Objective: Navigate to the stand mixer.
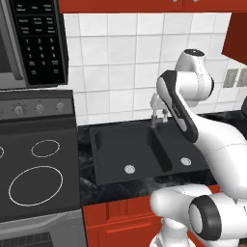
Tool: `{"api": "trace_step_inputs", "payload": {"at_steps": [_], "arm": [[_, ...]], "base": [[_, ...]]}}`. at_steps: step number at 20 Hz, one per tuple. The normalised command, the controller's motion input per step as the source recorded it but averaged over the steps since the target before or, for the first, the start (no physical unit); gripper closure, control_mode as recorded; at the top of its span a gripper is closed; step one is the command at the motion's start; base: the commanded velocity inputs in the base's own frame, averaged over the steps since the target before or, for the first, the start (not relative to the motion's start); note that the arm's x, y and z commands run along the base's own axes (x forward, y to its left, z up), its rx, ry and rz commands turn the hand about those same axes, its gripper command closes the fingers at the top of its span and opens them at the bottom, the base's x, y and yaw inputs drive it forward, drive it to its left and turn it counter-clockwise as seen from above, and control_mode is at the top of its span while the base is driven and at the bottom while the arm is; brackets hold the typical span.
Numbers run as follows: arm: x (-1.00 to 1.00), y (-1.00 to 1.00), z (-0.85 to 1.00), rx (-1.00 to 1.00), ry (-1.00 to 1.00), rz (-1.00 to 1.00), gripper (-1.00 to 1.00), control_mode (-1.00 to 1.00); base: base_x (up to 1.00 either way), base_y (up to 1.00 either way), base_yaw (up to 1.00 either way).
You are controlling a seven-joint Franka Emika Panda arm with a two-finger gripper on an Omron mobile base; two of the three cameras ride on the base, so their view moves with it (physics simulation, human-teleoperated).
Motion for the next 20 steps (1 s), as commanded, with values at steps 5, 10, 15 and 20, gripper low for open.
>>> {"api": "trace_step_inputs", "payload": {"at_steps": [5,10,15,20], "arm": [[0.0,0.0,0.0,0.0,0.0,0.0,-1.0,1.0],[0.0,0.0,0.0,0.0,0.0,0.0,-1.0,1.0],[0.0,0.0,0.0,0.0,0.0,0.0,-1.0,1.0],[0.0,0.0,0.0,0.0,0.0,0.0,-1.0,1.0]], "base": [[-0.08,0.0,0.0],[-0.69,0.0,0.0],[-0.17,0.0,0.0],[-0.08,0.13,0.24]]}}
